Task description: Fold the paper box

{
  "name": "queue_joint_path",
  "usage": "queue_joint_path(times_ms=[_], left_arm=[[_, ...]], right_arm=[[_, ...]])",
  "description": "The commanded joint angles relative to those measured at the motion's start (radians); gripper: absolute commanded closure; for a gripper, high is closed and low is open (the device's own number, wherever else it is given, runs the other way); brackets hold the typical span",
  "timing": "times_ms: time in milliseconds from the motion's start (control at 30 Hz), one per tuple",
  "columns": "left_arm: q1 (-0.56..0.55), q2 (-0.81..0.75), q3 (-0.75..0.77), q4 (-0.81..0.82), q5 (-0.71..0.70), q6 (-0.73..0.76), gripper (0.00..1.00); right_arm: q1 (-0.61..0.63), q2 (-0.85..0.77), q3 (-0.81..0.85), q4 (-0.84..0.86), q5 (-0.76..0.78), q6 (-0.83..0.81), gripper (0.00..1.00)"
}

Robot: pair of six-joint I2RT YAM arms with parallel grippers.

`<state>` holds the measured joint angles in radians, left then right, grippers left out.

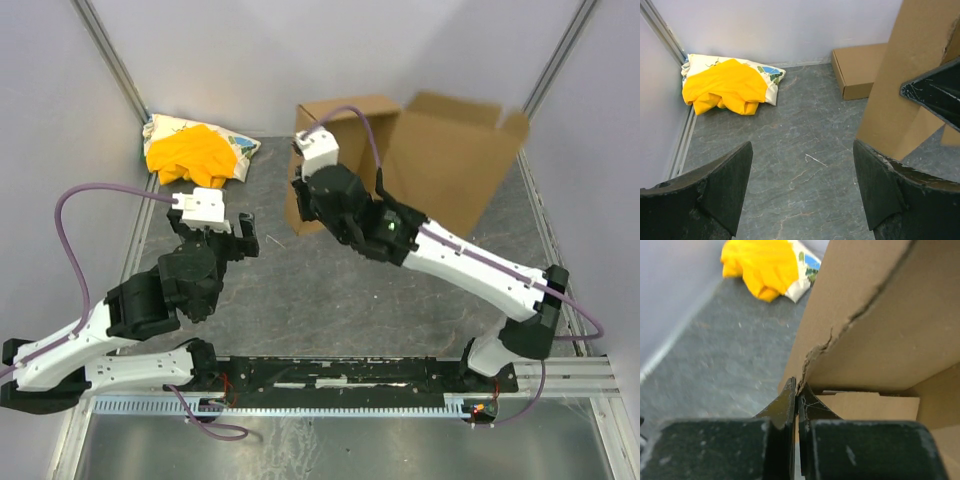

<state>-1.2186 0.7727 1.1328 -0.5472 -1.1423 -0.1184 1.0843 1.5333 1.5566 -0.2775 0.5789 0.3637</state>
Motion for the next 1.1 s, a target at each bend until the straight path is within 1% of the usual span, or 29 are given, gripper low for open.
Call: queue_joint_path(times_ms=[0,67,133,200,300,367,433,500,600,667,700,733,800,833,900,933,967,1067], left_arm=[[0.005,0.017,0.080,-0.066,-0.020,-0.045,0.13],[0.005,0.024,0.098,-0.106,-0.036,-0.074,0.13],[0.005,0.018,0.107,-0.132,-0.042,-0.103,0.13],[0.005,0.003,0.112,-0.169,-0.045,-0.141,0.13],[0.005,-0.029,0.102,-0.206,-0.049,-0.189,0.14],[0.005,-0.042,0.091,-0.233,-0.048,-0.218,0.14],[0.005,-0.044,0.083,-0.272,-0.045,-0.248,0.14],[0.005,-0.043,0.077,-0.317,-0.045,-0.286,0.14],[0.005,-0.051,0.057,-0.345,-0.038,-0.317,0.14],[0.005,-0.061,0.040,-0.345,-0.035,-0.325,0.14],[0.005,-0.065,0.033,-0.345,-0.034,-0.329,0.14],[0.005,-0.070,0.024,-0.345,-0.034,-0.333,0.14],[0.005,-0.078,0.004,-0.344,-0.034,-0.338,0.14],[0.005,-0.080,-0.003,-0.346,-0.034,-0.340,0.14],[0.005,-0.083,-0.017,-0.349,-0.032,-0.350,0.14],[0.005,-0.085,-0.021,-0.353,-0.030,-0.358,0.14],[0.005,-0.086,-0.026,-0.354,-0.029,-0.366,0.14],[0.004,-0.090,-0.042,-0.353,-0.021,-0.388,0.14]], right_arm=[[0.000,0.148,0.356,-0.743,-0.157,-0.248,0.97],[0.001,0.212,0.463,-0.905,-0.236,-0.282,0.97],[0.001,0.267,0.525,-1.035,-0.299,-0.319,0.97],[0.004,0.322,0.559,-1.140,-0.298,-0.335,0.98],[0.022,0.398,0.537,-1.260,-0.251,-0.354,0.98],[0.043,0.441,0.492,-1.300,-0.243,-0.369,0.98],[0.068,0.467,0.422,-1.304,-0.243,-0.380,0.98],[0.090,0.474,0.347,-1.279,-0.261,-0.381,0.96],[0.118,0.463,0.240,-1.222,-0.296,-0.378,0.92],[0.144,0.461,0.169,-1.192,-0.317,-0.376,0.86],[0.165,0.461,0.140,-1.179,-0.327,-0.373,0.82],[0.182,0.463,0.113,-1.160,-0.329,-0.368,0.73],[0.214,0.464,0.057,-1.117,-0.320,-0.352,0.63],[0.227,0.461,0.035,-1.095,-0.317,-0.339,0.56],[0.242,0.444,0.004,-1.052,-0.315,-0.309,0.52],[0.249,0.426,-0.011,-1.029,-0.315,-0.298,0.35],[0.253,0.405,-0.024,-1.006,-0.317,-0.284,0.27],[0.262,0.326,-0.060,-0.955,-0.325,-0.236,0.25]])
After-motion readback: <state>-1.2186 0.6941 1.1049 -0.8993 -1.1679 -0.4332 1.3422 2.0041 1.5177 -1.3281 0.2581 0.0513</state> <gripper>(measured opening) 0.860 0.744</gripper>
